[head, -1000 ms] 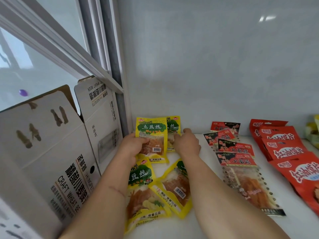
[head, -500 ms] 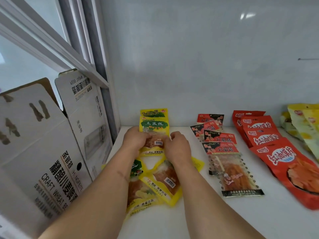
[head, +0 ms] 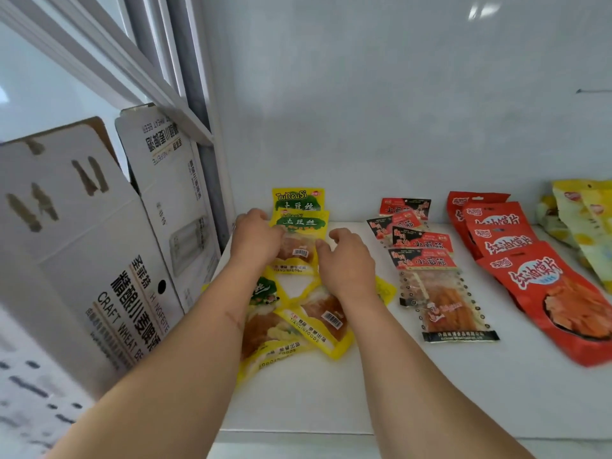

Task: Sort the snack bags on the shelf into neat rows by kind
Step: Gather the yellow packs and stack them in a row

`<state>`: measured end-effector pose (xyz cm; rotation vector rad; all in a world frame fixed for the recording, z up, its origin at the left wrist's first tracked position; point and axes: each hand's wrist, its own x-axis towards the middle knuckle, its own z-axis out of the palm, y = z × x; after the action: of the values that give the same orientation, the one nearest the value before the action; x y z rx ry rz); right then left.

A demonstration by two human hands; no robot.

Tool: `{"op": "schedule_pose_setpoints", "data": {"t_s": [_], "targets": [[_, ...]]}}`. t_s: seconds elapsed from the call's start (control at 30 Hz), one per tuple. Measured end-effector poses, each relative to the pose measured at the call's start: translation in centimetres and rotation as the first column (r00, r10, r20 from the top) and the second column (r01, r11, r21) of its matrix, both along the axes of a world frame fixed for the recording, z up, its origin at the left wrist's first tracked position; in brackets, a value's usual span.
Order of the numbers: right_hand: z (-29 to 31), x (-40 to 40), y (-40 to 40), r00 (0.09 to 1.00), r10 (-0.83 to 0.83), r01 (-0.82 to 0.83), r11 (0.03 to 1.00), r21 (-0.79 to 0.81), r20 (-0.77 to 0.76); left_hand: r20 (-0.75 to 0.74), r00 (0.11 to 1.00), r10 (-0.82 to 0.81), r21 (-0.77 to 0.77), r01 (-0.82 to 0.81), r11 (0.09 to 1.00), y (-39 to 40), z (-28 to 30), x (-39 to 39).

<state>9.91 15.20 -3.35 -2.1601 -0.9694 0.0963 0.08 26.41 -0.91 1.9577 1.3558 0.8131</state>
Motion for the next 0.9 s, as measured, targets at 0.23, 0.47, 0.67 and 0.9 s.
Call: {"op": "schedule_pose_setpoints", "data": {"t_s": [0.23, 0.47, 0.67, 0.9], "targets": [[0.4, -3.4, -4.9, 0.994, -0.032, 0.046, 0.99, -0.133, 0.102, -0.221, 0.973, 0.066, 0.073, -0.051, 0.996, -5.1, 0.2, -5.6], [-1.0, -5.2, -9.6, 0.996, 0.021, -0.003, 0.98, -0.198, 0.091, -0.579, 0.803, 0.142, 0.059, -0.133, 0.989, -11.9, -2.4, -9.2], [-1.0, -5.7, -13.0, 0.99, 0.0, 0.029, 0.978, -0.208, 0.138, -0.606, 0.777, 0.169, 0.053, -0.172, 0.984, -14.8, -1.4, -10.9], [-0.6, -6.5, -15.3, 0.985, -0.067, 0.108, 0.956, -0.273, 0.157, -0.633, 0.76, 0.15, 0.018, -0.18, 0.983, -16.5, -0.3, -11.7]]}}
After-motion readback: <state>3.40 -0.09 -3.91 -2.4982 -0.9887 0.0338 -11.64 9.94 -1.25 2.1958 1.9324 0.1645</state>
